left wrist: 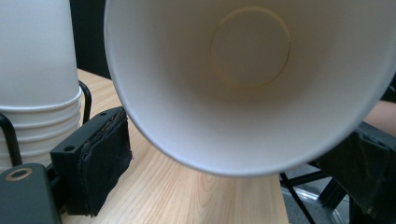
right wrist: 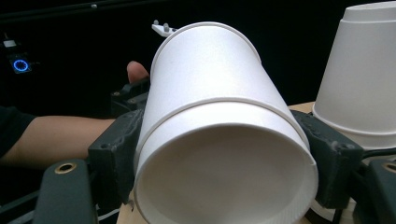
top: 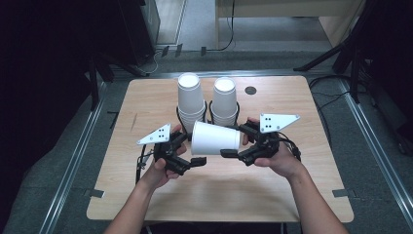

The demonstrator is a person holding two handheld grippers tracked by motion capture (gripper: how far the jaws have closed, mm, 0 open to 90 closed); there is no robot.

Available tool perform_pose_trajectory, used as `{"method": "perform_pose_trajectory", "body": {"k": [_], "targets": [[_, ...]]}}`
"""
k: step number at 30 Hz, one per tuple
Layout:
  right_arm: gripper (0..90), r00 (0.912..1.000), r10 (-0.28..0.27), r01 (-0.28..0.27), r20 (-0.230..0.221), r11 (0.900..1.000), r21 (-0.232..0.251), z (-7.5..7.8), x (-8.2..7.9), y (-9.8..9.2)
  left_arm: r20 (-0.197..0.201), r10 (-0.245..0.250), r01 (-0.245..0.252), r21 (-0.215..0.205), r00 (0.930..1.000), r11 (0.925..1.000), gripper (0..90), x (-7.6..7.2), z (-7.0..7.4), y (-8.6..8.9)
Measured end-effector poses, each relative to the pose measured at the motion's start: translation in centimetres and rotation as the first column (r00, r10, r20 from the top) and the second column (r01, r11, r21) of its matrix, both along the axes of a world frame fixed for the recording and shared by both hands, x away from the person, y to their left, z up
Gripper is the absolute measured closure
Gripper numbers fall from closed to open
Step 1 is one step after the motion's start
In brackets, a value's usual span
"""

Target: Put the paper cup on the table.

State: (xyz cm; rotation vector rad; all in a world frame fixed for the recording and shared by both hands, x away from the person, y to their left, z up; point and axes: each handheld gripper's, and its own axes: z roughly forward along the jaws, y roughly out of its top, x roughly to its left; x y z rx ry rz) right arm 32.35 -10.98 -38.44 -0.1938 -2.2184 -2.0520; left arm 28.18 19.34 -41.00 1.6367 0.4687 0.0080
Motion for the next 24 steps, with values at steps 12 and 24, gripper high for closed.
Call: {"method": "perform_pose_trajectory", "body": {"k": [12,24], "targets": [[23.9,1.0000,0.007,-0.007,-0.003,1.000,-0.004,-0.32,-0.07,0.06,-0.002,-0.008,0.008,-0.006,1.0000,1.0000,5.9,0.17,0.46,-0.23],[23.9,0.9999,0.013,-0.013,0.000,1.000,-0.016,-0.49,-0.19,0.27,-0.008,-0.011,0.011,-0.044,0.9999,0.9990,5.8,0.14,0.74,0.26]]}}
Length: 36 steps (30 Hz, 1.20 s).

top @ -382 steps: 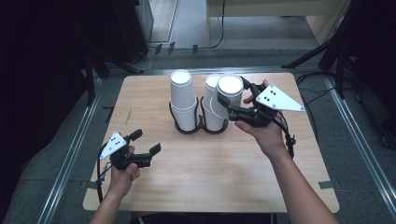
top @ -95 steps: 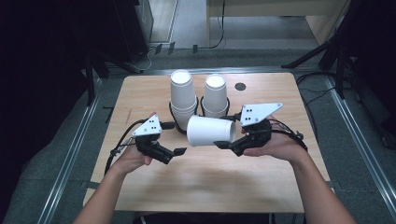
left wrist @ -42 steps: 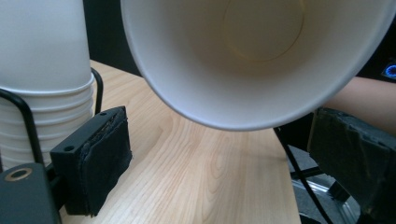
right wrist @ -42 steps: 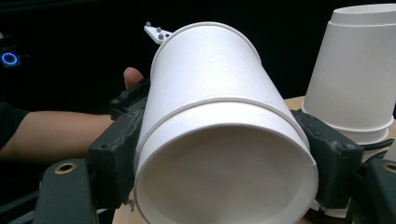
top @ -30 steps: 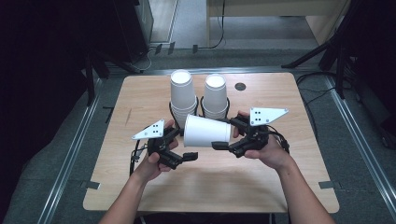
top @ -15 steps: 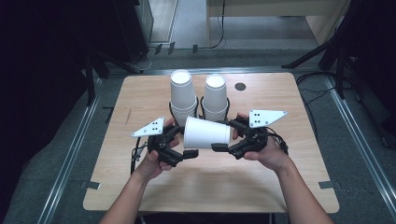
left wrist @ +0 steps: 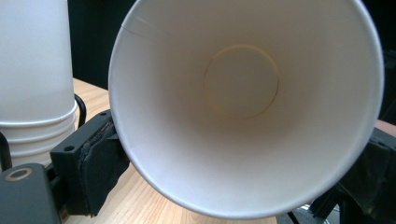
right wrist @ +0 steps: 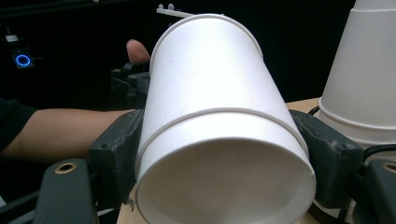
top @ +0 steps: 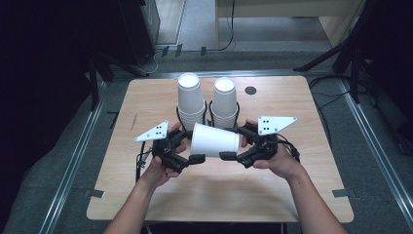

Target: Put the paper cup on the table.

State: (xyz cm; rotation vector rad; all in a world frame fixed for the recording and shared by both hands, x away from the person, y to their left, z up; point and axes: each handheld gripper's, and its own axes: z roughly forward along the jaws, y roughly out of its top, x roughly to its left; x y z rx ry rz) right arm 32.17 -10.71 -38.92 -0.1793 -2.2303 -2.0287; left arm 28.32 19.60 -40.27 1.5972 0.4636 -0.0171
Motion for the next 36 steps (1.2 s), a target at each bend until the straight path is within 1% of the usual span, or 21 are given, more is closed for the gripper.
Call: {"method": "perform_pose_trajectory", "body": {"k": [4,10,12,14,17,26,30,36], "targets": [[24.1,1.0000,0.003,-0.003,0.002,1.000,-0.003,-0.03,-0.01,0.12,0.003,0.007,-0.007,0.008,1.0000,0.9999,5.8,-0.06,0.08,0.10],[24.4,1.0000,-0.001,0.001,0.006,1.000,-0.015,-0.05,-0.03,0.12,-0.015,0.019,-0.019,0.014,0.9997,0.9997,5.3,-0.13,0.20,-0.01],[24.5,1.0000,0.002,-0.002,0.009,1.000,-0.019,-0.05,-0.07,0.12,-0.020,0.014,-0.014,0.017,0.9997,0.9998,5.3,-0.18,0.26,-0.05],[24.5,0.9999,0.006,-0.006,0.010,1.000,-0.028,-0.05,-0.15,0.12,-0.015,0.020,-0.019,0.032,0.9997,0.9993,4.5,-0.26,0.34,-0.17],[24.6,0.9999,0.013,-0.013,0.011,0.999,-0.036,-0.12,-0.21,0.18,-0.012,0.018,-0.017,0.036,0.9998,0.9992,3.8,-0.30,0.41,-0.27],[24.6,0.9998,0.014,-0.014,0.013,0.999,-0.044,-0.15,-0.26,0.28,-0.013,0.017,-0.017,0.022,0.9998,0.9996,3.6,-0.17,0.57,-0.19],[24.6,0.9997,0.018,-0.017,0.014,0.999,-0.046,-0.18,-0.29,0.37,-0.018,0.012,-0.011,0.008,0.9998,0.9999,3.7,-0.10,0.58,-0.09],[24.6,0.9996,0.022,-0.021,0.016,0.998,-0.056,-0.20,-0.34,0.45,-0.005,0.009,-0.009,0.012,0.9999,0.9999,3.7,-0.15,0.57,-0.03]]}}
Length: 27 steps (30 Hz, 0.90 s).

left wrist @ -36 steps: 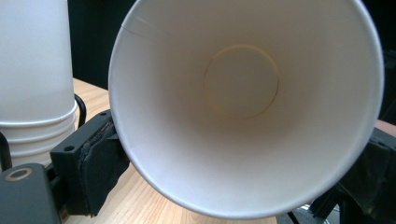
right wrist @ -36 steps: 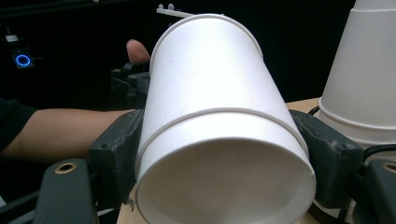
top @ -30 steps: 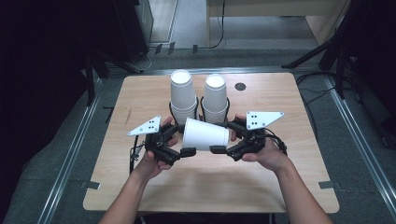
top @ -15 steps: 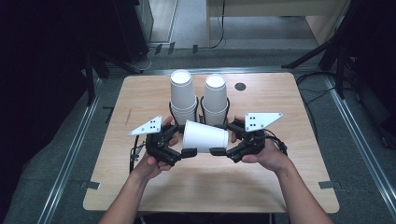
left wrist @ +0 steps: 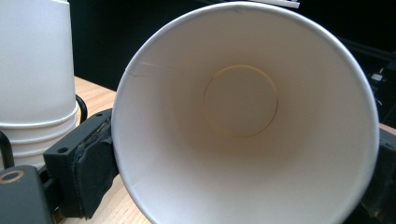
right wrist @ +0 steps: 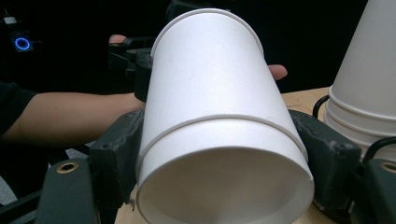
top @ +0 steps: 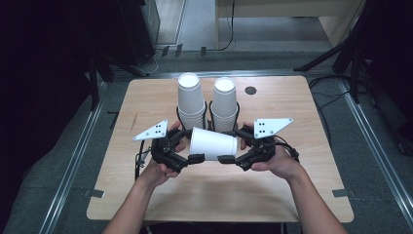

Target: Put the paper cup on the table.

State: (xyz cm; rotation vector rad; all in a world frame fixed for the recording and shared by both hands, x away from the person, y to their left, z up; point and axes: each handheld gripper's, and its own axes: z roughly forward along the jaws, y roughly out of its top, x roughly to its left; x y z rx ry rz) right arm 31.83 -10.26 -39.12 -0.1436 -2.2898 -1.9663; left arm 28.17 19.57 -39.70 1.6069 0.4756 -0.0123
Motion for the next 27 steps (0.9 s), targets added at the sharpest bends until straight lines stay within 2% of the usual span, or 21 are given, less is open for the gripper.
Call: {"method": "perform_pose_trajectory", "body": {"k": [6,13,27], "targets": [[24.8,1.0000,0.002,-0.002,0.000,1.000,-0.007,-0.09,0.00,0.08,-0.001,-0.006,0.006,0.005,1.0000,1.0000,5.0,0.00,-0.11,0.09],[24.6,0.9998,0.008,-0.008,-0.017,1.000,-0.012,-0.16,0.04,0.13,0.004,-0.013,0.013,-0.005,0.9999,0.9999,6.0,0.02,-0.13,0.27],[23.9,0.9994,0.026,-0.027,-0.023,0.999,-0.019,-0.04,0.02,0.22,0.017,-0.030,0.030,-0.019,0.9994,0.9994,7.6,-0.13,-0.14,0.52]]}}
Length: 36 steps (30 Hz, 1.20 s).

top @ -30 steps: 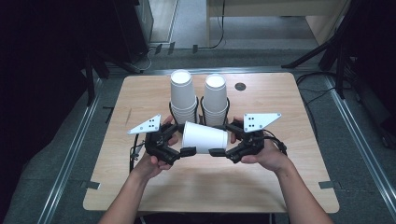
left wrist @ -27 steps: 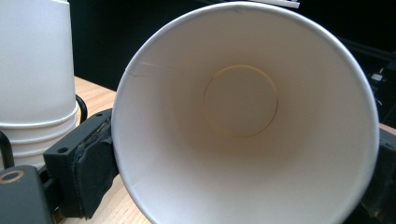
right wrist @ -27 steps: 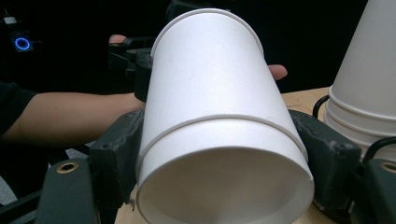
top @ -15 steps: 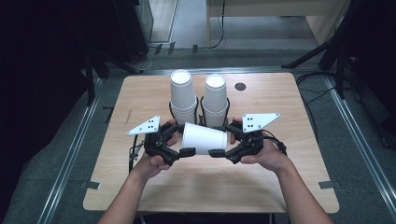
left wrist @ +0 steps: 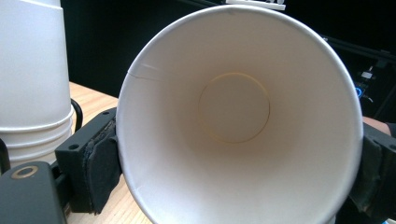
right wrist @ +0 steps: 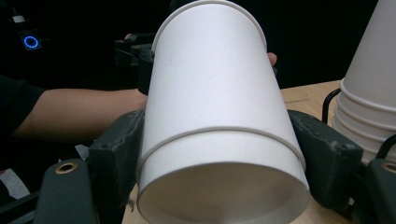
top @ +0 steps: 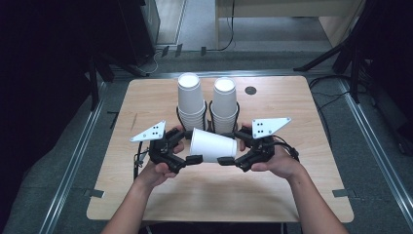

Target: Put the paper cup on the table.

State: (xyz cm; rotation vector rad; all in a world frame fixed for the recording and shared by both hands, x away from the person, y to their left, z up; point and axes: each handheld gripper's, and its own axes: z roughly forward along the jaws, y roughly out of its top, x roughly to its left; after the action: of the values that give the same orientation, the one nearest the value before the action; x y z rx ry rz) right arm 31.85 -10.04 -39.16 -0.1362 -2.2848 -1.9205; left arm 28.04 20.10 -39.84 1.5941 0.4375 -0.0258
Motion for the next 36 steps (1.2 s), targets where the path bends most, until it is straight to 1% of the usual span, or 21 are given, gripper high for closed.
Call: {"method": "perform_pose_trajectory", "body": {"k": [6,10,11,13,15,17,18,21,26,28,29,30,31,33,36], "targets": [[23.1,0.9999,0.004,-0.004,-0.012,1.000,-0.007,0.1,0.0,0.1,0.001,-0.005,0.005,-0.002,1.0000,1.0000,7.9,0.0,0.0,0.1],[16.8,0.9999,-0.006,0.006,-0.009,1.000,-0.024,0.1,0.0,0.2,0.003,-0.007,0.007,0.005,1.0000,1.0000,8.0,0.0,-0.1,0.0],[13.8,0.9999,-0.012,0.011,-0.008,1.000,-0.027,0.1,0.1,0.2,0.004,-0.008,0.008,0.006,1.0000,1.0000,8.0,0.0,-0.1,0.0],[12.4,0.9998,-0.021,0.021,-0.007,0.999,-0.035,0.1,0.1,0.2,0.007,-0.004,0.004,0.013,1.0000,0.9999,8.0,0.0,-0.1,0.0],[8.7,0.9997,-0.024,0.024,-0.008,0.999,-0.040,0.1,0.1,0.1,0.008,-0.004,0.004,0.020,1.0000,0.9998,8.0,-0.1,-0.1,0.0],[6.5,0.9996,-0.026,0.025,-0.009,0.999,-0.044,0.1,0.1,0.0,0.013,-0.003,0.002,0.034,0.9999,0.9994,8.0,-0.1,0.0,0.1],[5.6,0.9996,-0.027,0.027,-0.009,0.999,-0.048,0.2,0.1,-0.1,0.013,-0.003,0.002,0.034,0.9999,0.9994,8.0,-0.1,0.0,0.1],[3.9,0.9993,-0.037,0.036,-0.002,0.998,-0.054,0.3,0.2,-0.3,0.018,0.000,-0.001,0.063,0.9998,0.9980,8.0,-0.1,0.0,0.0],[3.0,0.9981,-0.058,0.059,0.019,0.994,-0.092,0.5,-0.1,-0.6,0.029,0.001,-0.005,0.112,0.9996,0.9937,8.0,-0.2,0.1,0.0],[2.9,0.9978,-0.061,0.063,0.028,0.991,-0.117,0.5,-0.2,-0.7,0.030,0.002,-0.006,0.125,0.9996,0.9921,8.0,-0.3,0.2,0.1],[2.9,0.9978,-0.061,0.063,0.028,0.991,-0.117,0.5,-0.2,-0.7,0.030,0.002,-0.006,0.125,0.9996,0.9921,8.0,-0.3,0.2,0.1],[2.9,0.9972,-0.063,0.068,0.040,0.988,-0.135,0.5,-0.2,-0.7,0.032,0.003,-0.007,0.134,0.9995,0.9909,8.0,-0.3,0.3,0.1],[2.9,0.9968,-0.063,0.070,0.050,0.985,-0.159,0.5,-0.3,-0.8,0.038,0.005,-0.011,0.160,0.9993,0.9871,8.0,-0.3,0.4,0.1],[3.2,0.9962,-0.066,0.075,0.057,0.982,-0.175,0.6,-0.5,-0.8,0.042,0.003,-0.011,0.188,0.9991,0.9821,8.1,-0.3,0.6,0.0],[5.3,0.9949,-0.065,0.080,0.078,0.976,-0.203,0.9,-0.7,-0.9,0.053,-0.001,-0.012,0.238,0.9986,0.9711,8.0,-0.3,0.8,-0.2]]}}
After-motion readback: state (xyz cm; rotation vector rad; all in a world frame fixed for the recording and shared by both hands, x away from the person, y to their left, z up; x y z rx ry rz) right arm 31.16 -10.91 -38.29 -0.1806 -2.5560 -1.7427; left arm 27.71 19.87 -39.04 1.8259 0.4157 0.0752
